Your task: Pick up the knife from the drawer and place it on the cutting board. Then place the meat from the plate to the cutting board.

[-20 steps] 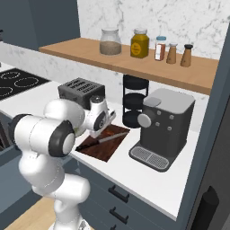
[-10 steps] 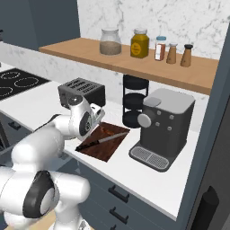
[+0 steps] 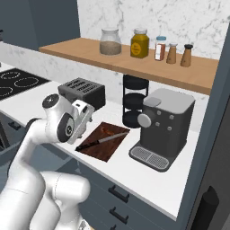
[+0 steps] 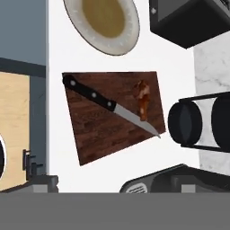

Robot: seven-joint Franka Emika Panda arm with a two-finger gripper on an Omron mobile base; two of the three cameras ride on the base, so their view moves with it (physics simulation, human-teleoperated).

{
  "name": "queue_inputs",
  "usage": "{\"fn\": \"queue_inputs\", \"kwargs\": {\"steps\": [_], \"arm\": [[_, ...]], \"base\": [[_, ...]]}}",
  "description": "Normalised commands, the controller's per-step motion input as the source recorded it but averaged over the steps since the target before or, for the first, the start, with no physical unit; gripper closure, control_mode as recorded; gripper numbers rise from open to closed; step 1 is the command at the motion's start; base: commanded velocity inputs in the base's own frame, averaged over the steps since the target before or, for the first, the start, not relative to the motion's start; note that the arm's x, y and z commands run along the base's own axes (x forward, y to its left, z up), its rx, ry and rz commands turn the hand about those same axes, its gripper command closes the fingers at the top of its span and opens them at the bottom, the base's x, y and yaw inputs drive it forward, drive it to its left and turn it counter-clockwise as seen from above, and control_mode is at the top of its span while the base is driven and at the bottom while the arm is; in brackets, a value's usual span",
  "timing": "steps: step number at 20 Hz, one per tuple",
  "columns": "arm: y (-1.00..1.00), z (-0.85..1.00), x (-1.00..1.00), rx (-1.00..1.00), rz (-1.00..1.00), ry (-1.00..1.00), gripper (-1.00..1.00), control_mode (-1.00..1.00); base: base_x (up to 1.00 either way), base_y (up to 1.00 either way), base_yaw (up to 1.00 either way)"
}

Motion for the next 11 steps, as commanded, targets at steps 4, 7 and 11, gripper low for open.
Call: {"fn": "queue_inputs", "kwargs": {"steps": [4, 7, 11], "arm": [[-0.01, 0.75, -0.77, -0.06, 0.00, -0.07, -1.00, -1.00], [0.00, 0.74, -0.75, -0.01, 0.00, -0.09, -1.00, -1.00], [0.00, 0.75, -0.67, 0.00, 0.00, -0.09, -1.00, -1.00]], "base": [[0.00, 0.00, 0.00], [0.00, 0.00, 0.00], [0.00, 0.00, 0.00]]}}
